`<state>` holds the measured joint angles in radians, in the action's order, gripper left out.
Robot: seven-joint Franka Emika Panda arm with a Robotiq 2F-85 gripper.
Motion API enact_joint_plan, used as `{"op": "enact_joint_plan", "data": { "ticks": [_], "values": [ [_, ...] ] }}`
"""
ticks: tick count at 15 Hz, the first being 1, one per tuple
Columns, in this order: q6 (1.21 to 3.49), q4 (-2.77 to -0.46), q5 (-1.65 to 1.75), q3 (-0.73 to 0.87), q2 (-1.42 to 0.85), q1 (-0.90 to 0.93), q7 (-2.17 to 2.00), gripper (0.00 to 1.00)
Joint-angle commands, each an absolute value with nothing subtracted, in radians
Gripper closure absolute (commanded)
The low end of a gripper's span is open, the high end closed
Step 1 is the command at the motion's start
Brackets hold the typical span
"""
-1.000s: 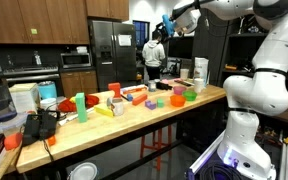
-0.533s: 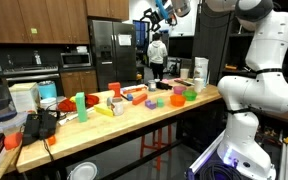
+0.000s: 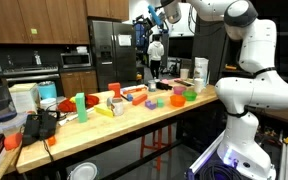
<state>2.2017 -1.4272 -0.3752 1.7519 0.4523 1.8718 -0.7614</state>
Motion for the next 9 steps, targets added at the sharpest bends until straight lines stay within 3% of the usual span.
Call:
{"op": "enact_joint_plan", "data": {
  "ticks": [1, 9],
  "values": [
    [2.256, -1.373, -0.325, 1.774, 0.533, 1.941, -0.855, 0.00],
    [2.315, -1.357, -0.200, 1.797, 0.474, 1.936, -1.072, 0.00]
  ]
}}
